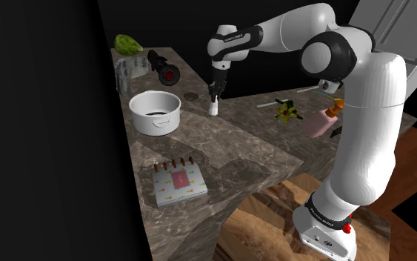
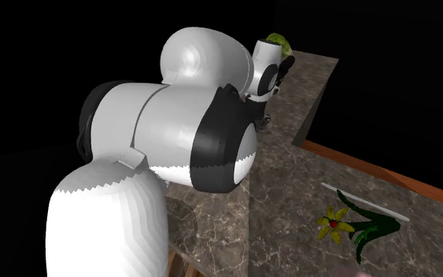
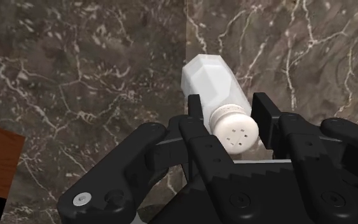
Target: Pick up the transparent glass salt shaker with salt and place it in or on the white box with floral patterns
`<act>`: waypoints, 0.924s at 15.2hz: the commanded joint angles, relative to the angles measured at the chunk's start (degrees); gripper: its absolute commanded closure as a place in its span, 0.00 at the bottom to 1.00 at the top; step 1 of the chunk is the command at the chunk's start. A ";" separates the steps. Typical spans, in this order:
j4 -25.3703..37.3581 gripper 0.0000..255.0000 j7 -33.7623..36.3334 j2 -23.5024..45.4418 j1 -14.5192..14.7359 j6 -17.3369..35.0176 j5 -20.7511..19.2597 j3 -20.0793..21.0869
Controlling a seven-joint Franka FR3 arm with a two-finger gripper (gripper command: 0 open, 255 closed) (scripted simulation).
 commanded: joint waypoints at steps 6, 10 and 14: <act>3.70 1.00 0.47 -1.26 -0.10 -4.94 -0.36 -0.16; 5.99 1.00 0.75 -1.80 -0.15 -7.76 -0.52 -0.22; 8.59 1.00 1.03 -2.13 -0.23 -10.66 -0.64 -0.27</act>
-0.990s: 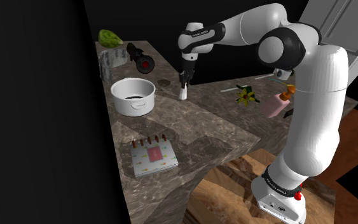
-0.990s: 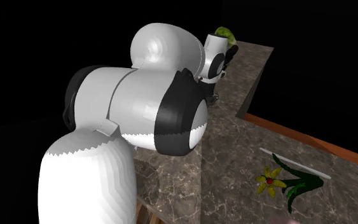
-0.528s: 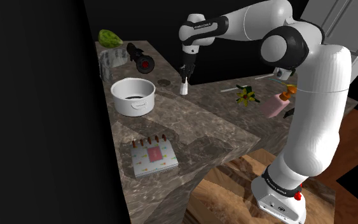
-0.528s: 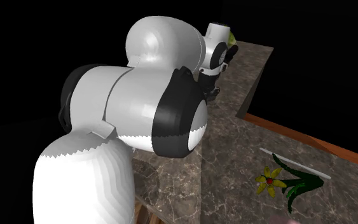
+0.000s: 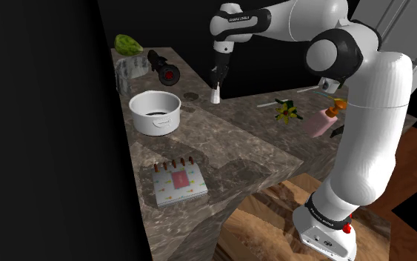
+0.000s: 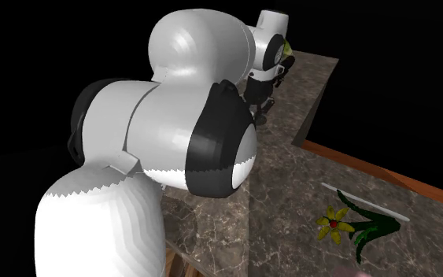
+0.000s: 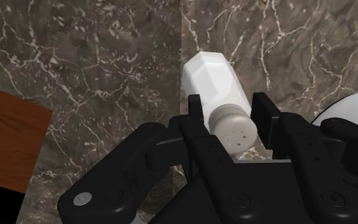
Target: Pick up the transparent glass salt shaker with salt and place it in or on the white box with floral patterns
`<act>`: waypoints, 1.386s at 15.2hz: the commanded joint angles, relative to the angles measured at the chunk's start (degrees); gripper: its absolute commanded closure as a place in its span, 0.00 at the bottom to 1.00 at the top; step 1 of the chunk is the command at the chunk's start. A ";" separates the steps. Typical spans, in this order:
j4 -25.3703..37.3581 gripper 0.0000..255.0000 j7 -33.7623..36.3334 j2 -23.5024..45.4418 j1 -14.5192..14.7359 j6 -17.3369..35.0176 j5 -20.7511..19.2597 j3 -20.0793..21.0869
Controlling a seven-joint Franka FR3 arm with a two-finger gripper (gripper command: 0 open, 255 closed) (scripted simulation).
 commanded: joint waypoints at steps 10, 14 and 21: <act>-7.41 1.00 5.39 -8.42 3.90 -0.47 -1.18 1.46; -14.23 1.00 9.82 -13.88 6.78 1.34 -1.76 3.16; -22.89 1.00 18.15 -21.44 11.38 3.25 -2.05 6.98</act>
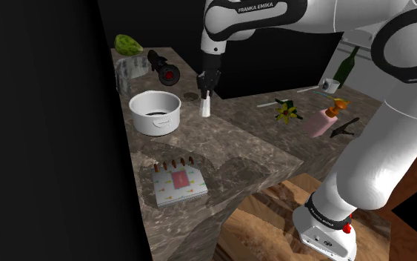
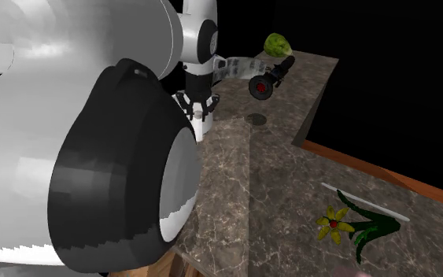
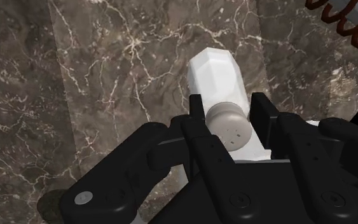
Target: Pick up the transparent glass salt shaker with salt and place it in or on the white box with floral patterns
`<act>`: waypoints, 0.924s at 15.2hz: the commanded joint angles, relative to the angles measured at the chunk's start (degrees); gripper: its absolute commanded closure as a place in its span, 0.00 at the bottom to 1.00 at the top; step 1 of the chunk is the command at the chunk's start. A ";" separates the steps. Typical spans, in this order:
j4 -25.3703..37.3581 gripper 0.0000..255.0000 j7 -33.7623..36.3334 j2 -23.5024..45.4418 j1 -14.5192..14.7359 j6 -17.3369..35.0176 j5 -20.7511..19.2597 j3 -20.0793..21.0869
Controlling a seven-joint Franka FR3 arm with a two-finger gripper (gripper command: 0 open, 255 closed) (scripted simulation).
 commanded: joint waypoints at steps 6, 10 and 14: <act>-5.57 1.00 8.88 -5.44 4.44 1.00 0.43 4.54; -7.29 1.00 14.06 -7.43 6.93 1.27 0.92 7.39; -7.97 1.00 19.38 -8.55 9.43 1.41 1.44 10.37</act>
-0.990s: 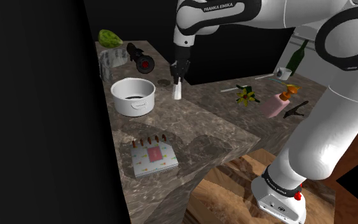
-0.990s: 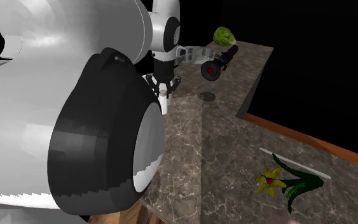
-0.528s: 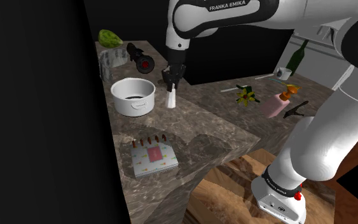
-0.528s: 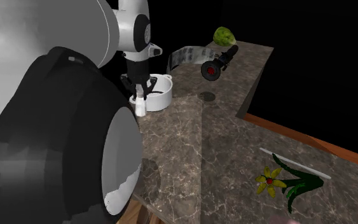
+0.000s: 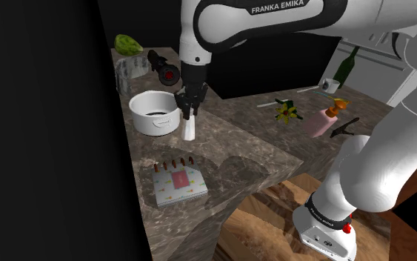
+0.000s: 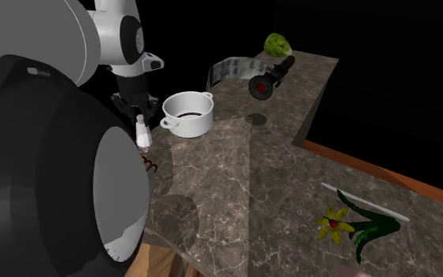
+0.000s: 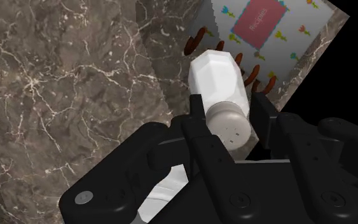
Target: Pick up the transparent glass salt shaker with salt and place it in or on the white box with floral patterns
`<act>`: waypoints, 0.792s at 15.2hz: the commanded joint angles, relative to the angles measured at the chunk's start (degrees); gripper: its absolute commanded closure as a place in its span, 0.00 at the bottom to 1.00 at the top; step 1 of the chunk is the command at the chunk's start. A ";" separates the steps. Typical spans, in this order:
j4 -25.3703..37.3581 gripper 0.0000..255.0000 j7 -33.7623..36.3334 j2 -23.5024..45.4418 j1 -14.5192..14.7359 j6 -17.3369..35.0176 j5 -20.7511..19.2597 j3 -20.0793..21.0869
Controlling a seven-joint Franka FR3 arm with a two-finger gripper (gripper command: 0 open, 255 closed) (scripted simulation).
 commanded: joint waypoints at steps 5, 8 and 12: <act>-0.06 1.00 8.37 -0.68 3.75 0.31 0.65 4.72; -0.99 1.00 10.15 -0.31 4.62 1.81 0.72 5.83; -3.60 1.00 9.94 0.14 4.68 4.86 0.76 5.95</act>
